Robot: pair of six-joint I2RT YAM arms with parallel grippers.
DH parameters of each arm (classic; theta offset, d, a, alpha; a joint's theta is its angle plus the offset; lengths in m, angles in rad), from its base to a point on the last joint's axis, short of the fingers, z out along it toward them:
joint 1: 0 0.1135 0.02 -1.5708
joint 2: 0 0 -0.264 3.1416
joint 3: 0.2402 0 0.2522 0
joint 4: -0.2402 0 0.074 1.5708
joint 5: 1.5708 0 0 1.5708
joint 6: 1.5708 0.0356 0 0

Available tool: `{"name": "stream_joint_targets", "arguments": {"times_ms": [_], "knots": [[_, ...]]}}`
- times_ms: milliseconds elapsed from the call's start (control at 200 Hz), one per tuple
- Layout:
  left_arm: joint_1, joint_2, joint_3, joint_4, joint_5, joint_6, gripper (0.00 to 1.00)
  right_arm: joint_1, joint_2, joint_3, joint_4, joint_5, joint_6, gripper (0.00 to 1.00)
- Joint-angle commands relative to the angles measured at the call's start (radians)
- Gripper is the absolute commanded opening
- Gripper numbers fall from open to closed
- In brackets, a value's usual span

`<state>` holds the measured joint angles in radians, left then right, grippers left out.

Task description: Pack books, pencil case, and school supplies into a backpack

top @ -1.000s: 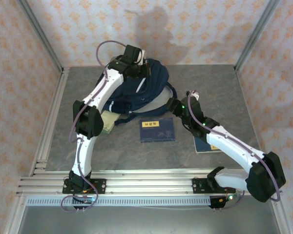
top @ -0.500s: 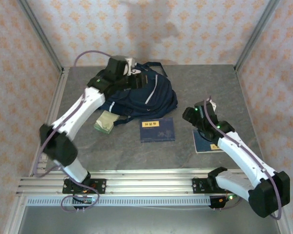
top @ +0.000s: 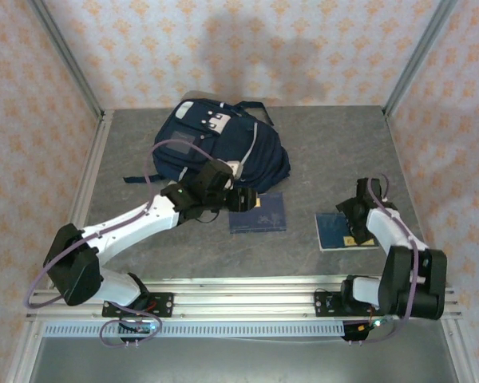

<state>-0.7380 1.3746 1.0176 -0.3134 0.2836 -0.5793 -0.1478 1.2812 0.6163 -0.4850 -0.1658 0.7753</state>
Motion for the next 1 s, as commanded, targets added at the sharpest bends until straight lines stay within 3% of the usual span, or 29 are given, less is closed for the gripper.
{"name": "stream_joint_targets", "arguments": {"times_ms": [0,245,395,645,996], "knots": [[-0.011,-0.103,-0.034,0.026,-0.009,-0.017,0.61,0.000,0.044,-0.030,0.084,-0.135,0.060,0.86],[-0.012,-0.212,-0.115,0.002,-0.060,-0.028,0.61,0.000,0.161,-0.020,0.095,-0.197,0.042,0.84],[-0.011,-0.244,-0.132,-0.045,-0.126,-0.028,0.61,0.033,0.149,-0.025,0.104,-0.182,0.031,0.82],[-0.011,-0.263,-0.154,-0.047,-0.143,-0.030,0.61,0.204,0.161,-0.033,0.122,-0.202,0.122,0.80],[-0.013,-0.297,-0.197,-0.072,-0.167,-0.045,0.62,0.555,-0.022,-0.102,0.199,-0.097,0.396,0.78]]}}
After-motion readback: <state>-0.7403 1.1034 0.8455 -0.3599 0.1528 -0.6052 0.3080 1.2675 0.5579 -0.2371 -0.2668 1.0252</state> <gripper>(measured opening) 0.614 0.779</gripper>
